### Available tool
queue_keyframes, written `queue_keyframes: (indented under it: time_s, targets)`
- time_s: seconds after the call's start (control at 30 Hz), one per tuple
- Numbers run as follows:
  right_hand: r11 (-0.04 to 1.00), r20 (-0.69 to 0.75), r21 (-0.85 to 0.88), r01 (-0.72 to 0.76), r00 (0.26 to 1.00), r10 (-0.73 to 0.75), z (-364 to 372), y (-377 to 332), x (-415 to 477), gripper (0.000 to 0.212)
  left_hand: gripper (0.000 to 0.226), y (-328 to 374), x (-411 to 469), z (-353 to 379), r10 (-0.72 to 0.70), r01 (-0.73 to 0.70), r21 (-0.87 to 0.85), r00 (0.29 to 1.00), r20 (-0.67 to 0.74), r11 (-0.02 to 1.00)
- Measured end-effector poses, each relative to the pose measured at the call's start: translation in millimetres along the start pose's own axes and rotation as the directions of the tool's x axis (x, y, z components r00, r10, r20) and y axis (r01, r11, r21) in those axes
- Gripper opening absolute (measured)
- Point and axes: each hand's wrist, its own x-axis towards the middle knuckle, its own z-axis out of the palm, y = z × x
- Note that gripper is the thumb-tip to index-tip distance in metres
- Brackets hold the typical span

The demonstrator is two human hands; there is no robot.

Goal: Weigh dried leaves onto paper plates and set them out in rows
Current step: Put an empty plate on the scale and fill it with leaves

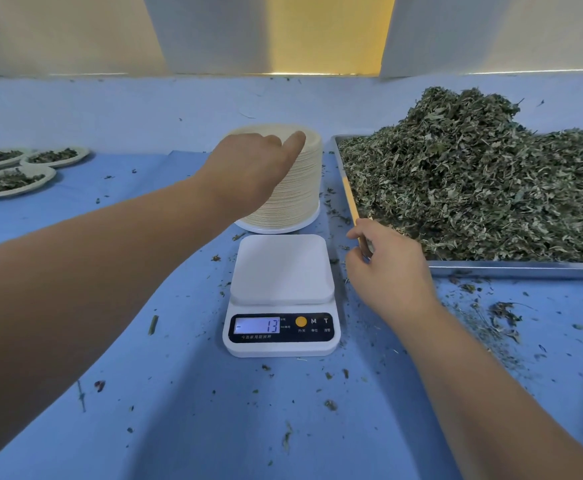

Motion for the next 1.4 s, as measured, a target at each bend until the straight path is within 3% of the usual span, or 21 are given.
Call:
queue_keyframes:
  time_s: [0.17,0.33,0.47,0.53,0.6,0.67,0.77,0.9,1.0,1.2,1.4]
  targets:
    - [1.000,0.003,0.009,-0.015,1.000,0.015,1.1,2.2,-0.3,0.024,0.074,-3.8,-1.1,0.7,-0.018,0.012,-0.064,0.996,-0.090,0.998]
    - [1.000,0.007,0.005,-0.017,1.000,0.017,1.7,0.8,0.4,0.023,0.034,-8.3,4.6,0.1,-0.067,0.060,-0.087,0.994,-0.081,0.994]
    - [0.999,0.016,0.014,-0.031,0.999,0.031,0.9,1.4,0.6,0.023,0.024,-10.7,7.5,-1.3,-0.217,0.194,-0.192,0.970,-0.108,0.962]
    - [0.999,0.022,0.014,-0.042,0.999,0.041,0.7,1.0,0.4,0.024,0.024,-10.1,8.6,-0.5,-0.415,0.359,-0.396,0.908,-0.062,0.845]
    - [0.998,0.027,0.023,-0.054,0.998,0.054,0.0,0.0,0.1,0.027,0.027,-6.4,6.0,1.3,-0.610,0.476,-0.637,0.792,0.012,0.606]
    - [0.997,0.022,0.051,-0.062,0.998,0.061,-0.4,-1.7,-0.3,0.032,0.032,1.4,-1.7,3.7,-0.718,0.475,-0.792,0.693,0.068,0.384]
    - [0.991,0.003,0.110,-0.081,0.997,0.081,0.0,-0.6,-0.2,0.040,0.043,13.7,-16.3,6.1,-0.760,0.440,-0.874,0.634,0.140,0.205]
    - [0.957,-0.030,0.256,-0.133,0.989,0.146,1.5,0.3,2.0,0.069,0.049,23.7,-37.6,0.9,-0.754,0.371,-0.920,0.640,0.152,0.129]
    - [0.948,-0.053,0.282,-0.148,0.984,0.170,2.2,1.5,3.1,0.081,0.052,27.9,-56.6,-5.2,-0.728,0.321,-0.938,0.673,0.130,0.129]
    - [0.929,-0.094,0.367,-0.057,0.991,0.098,1.0,-1.2,-0.1,0.084,0.045,40.0,-98.0,-7.5,-0.644,0.251,-0.960,0.757,0.113,0.126]
    - [0.956,-0.035,0.289,0.048,0.999,-0.040,3.8,-13.4,-9.2,0.058,0.038,38.2,-124.4,6.8,-0.629,0.296,-0.951,0.756,0.181,0.083]
